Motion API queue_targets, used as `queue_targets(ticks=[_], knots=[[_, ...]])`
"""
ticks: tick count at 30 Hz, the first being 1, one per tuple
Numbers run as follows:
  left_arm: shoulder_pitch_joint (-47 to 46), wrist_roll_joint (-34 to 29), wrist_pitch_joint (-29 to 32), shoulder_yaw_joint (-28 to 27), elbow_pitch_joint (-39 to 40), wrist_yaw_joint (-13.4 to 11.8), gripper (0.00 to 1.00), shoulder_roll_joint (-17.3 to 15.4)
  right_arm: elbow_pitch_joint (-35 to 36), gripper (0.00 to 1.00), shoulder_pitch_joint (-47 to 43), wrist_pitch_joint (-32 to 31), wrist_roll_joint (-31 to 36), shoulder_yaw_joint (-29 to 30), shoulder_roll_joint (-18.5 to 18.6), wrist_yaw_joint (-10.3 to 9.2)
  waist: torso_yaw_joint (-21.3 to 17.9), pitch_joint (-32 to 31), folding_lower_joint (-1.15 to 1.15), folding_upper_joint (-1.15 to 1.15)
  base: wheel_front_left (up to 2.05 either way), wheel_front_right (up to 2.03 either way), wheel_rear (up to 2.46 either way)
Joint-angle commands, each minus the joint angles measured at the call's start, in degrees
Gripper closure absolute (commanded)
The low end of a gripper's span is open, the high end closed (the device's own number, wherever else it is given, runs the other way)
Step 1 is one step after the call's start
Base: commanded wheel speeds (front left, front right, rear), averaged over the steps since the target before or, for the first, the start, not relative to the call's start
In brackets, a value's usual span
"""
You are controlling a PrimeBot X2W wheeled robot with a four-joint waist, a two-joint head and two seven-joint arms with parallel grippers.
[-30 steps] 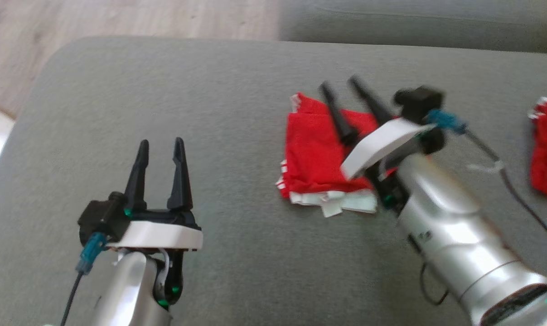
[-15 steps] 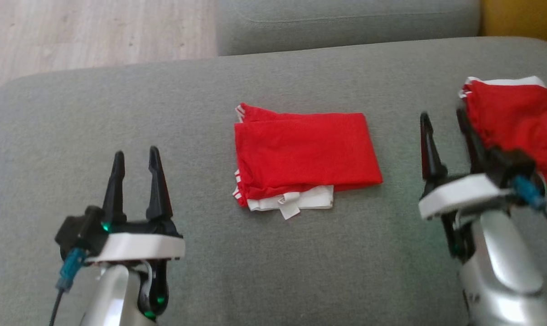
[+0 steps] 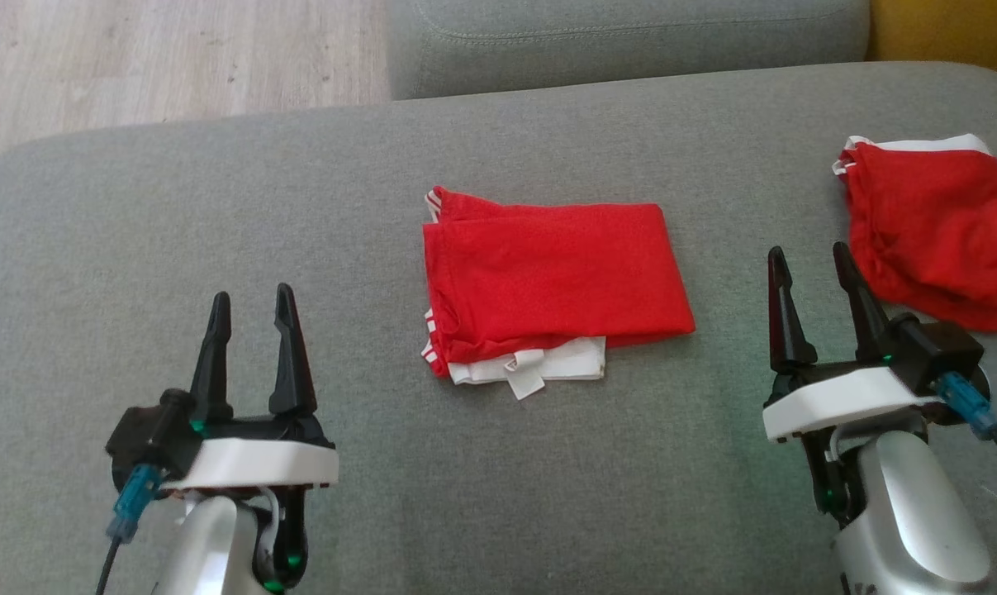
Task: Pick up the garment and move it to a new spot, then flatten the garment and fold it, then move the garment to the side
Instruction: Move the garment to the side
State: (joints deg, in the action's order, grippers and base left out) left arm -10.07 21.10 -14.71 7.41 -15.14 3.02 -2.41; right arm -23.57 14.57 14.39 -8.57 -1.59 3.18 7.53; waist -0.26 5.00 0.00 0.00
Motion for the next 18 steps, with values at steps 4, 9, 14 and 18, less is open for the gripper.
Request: queue_targets(ticks=[4, 9, 14, 18], knots=[[-2.1, -0.5, -0.3, -1.2, 1.7, 0.1, 0.0, -0.5, 1.9, 0.0, 1.8, 0.3, 0.4, -1.5, -0.3, -0.04, 0.7, 0.6, 0.0, 0.0, 0.0, 0.0, 0.0], [-3.2, -0.2, -0.3, -0.1, 1.8, 0.1, 0.0, -0.5, 1.5, 0.0, 3.4, -1.2, 1.8, -0.8, -0.3, -0.04, 2.2, 2.1, 0.0, 0.0, 0.0, 0.0, 0.0], [-4.8, 0.1, -0.3, 1.4, 2.0, 0.1, 0.0, -0.5, -1.0, 0.0, 5.7, -4.6, 2.7, 0.0, -0.3, -0.04, 4.5, 4.3, 0.0, 0.0, 0.0, 0.0, 0.0], [-6.0, 0.6, -0.3, 2.7, 1.9, 0.1, 0.0, -0.5, -5.2, 0.0, 8.0, -7.9, 1.8, 0.2, -0.3, -0.04, 6.7, 5.9, 0.0, 0.0, 0.0, 0.0, 0.0]])
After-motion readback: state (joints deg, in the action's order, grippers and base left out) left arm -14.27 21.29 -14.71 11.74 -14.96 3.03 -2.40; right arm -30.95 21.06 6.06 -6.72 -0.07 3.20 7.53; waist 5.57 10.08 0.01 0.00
